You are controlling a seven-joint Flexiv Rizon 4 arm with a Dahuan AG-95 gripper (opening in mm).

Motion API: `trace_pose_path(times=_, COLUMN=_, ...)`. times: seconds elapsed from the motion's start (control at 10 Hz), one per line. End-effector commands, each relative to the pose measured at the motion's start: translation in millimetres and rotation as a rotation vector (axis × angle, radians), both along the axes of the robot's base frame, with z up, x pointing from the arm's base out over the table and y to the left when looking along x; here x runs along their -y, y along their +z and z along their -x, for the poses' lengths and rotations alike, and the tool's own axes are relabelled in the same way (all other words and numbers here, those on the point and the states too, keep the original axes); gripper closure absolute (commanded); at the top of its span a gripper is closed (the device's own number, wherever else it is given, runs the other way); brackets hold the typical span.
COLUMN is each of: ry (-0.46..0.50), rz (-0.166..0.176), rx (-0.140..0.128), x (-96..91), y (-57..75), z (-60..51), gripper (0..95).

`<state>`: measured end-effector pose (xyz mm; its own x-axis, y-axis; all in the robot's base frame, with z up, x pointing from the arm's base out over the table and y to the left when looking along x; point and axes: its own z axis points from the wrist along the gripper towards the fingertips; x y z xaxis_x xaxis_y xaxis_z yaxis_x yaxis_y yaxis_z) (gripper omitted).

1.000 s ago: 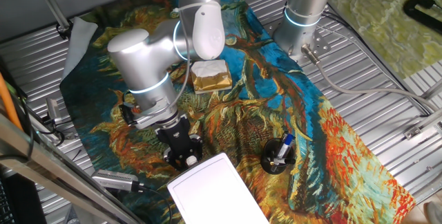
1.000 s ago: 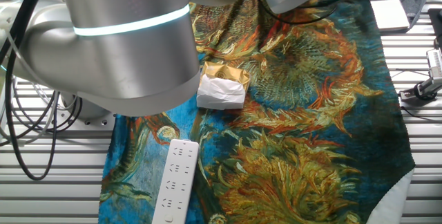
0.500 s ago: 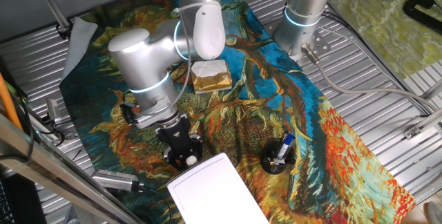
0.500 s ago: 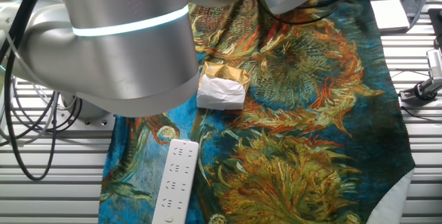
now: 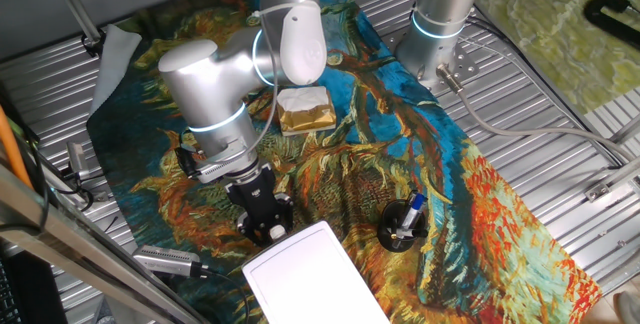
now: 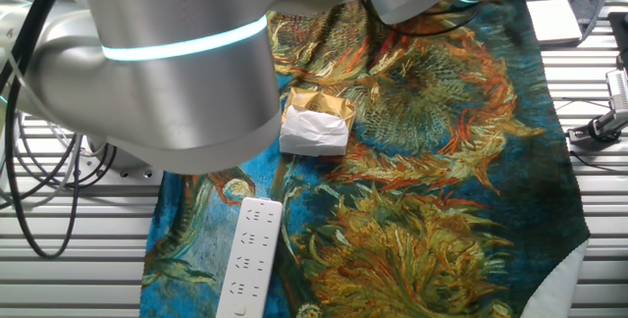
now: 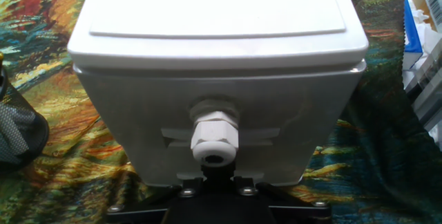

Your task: Grasp the handle and open the drawer

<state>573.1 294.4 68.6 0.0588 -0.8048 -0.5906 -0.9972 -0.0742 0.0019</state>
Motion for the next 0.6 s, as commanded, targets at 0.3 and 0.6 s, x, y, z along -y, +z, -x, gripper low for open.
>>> trace_pose_path(times=0.3, ry=0.006, rz=-0.008, rx=0.008, x=2.6, y=-0.4, z=0.4, gripper=95.0)
trace_pose_path(times=0.6, ry=0.011, rz=-0.008, rx=0.014, x=4.7, y=-0.9, z=0.5, gripper=95.0)
